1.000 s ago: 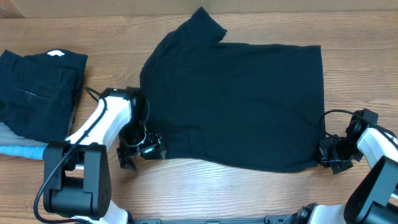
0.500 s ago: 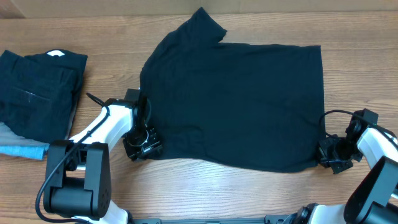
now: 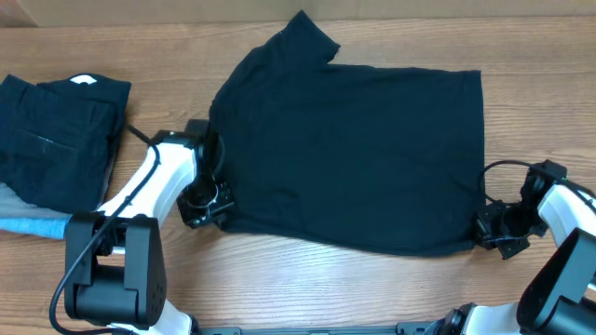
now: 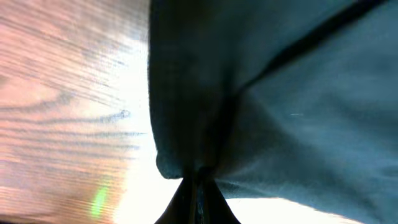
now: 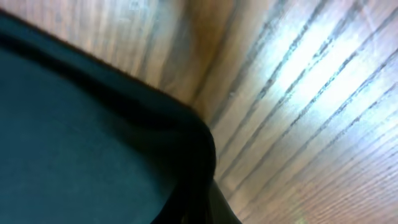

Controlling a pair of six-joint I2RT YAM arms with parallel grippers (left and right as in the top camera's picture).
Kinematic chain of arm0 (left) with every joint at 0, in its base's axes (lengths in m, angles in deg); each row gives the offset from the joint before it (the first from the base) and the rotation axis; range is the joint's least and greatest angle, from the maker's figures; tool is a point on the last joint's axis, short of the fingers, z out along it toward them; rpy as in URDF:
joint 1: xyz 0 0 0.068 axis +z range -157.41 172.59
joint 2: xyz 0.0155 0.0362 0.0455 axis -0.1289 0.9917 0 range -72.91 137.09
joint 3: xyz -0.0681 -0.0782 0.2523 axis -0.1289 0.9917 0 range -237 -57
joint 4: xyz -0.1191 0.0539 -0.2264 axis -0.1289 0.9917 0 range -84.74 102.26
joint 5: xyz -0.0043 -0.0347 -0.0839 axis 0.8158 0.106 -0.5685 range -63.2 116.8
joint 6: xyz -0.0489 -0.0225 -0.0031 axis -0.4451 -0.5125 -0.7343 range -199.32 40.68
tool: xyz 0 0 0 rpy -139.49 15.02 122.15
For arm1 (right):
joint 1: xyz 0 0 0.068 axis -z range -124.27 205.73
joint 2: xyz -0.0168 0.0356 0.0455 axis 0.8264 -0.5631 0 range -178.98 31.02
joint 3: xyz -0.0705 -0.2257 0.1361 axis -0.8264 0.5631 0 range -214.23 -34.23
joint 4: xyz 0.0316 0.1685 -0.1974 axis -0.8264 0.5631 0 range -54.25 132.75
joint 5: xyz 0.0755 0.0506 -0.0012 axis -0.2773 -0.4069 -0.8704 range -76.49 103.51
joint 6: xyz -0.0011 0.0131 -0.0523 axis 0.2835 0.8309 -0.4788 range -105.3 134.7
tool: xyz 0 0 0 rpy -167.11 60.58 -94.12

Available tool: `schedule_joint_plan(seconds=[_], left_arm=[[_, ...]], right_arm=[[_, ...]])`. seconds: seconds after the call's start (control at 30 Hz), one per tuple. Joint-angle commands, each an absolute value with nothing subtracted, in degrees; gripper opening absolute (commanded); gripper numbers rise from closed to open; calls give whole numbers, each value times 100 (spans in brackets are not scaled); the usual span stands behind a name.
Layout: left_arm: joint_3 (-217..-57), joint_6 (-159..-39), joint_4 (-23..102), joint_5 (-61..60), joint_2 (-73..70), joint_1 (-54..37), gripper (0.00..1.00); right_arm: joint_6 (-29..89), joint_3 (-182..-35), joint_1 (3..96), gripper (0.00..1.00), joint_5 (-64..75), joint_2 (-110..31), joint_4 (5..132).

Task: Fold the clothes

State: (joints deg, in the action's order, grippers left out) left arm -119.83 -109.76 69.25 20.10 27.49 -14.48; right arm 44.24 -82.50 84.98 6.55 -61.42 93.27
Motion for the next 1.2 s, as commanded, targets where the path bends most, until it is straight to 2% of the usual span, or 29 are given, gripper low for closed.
schedule_joint_plan(seconds=[0.0,0.17,0.47,0.8,0.97,1.03,1.07,1.1,1.13,1.17], left_arm=[[-12470,-10762,7073,2292,2671,-1406,4],[-12890,-10650,7150,2421,2671,-1406,4],[-14020,-10654,7207,2825,2671,-1406,6],[-14031,-10646,6474,3083,2673,-1413,14],[-13930,-10628,6195,3083,2679,-1419,14],[-13911,-10584,6238,3063,2708,-1419,12],[-13911,-10602,6686,2814,2706,-1454,12],[-13911,-10665,6942,2775,2708,-1483,16],[-13911,-10705,7329,2611,2706,-1505,38],[-13891,-10694,7727,2248,2710,-1509,45]], right_arm=[[4271,-8818,8481,4,563,-5980,9582],[4122,-9404,8042,4,327,-5858,9967],[4137,-9924,7723,4,331,-5860,9620],[4168,-9911,7720,4,351,-5862,8931],[4174,-9887,7720,4,399,-5867,8717],[4238,-9834,7720,4,397,-5867,8640],[4236,-9834,7720,4,397,-5867,8640],[4236,-9834,7720,4,397,-5867,8649],[4236,-9834,7720,4,397,-5867,8660],[4236,-9834,7720,4,397,-5867,8662]])
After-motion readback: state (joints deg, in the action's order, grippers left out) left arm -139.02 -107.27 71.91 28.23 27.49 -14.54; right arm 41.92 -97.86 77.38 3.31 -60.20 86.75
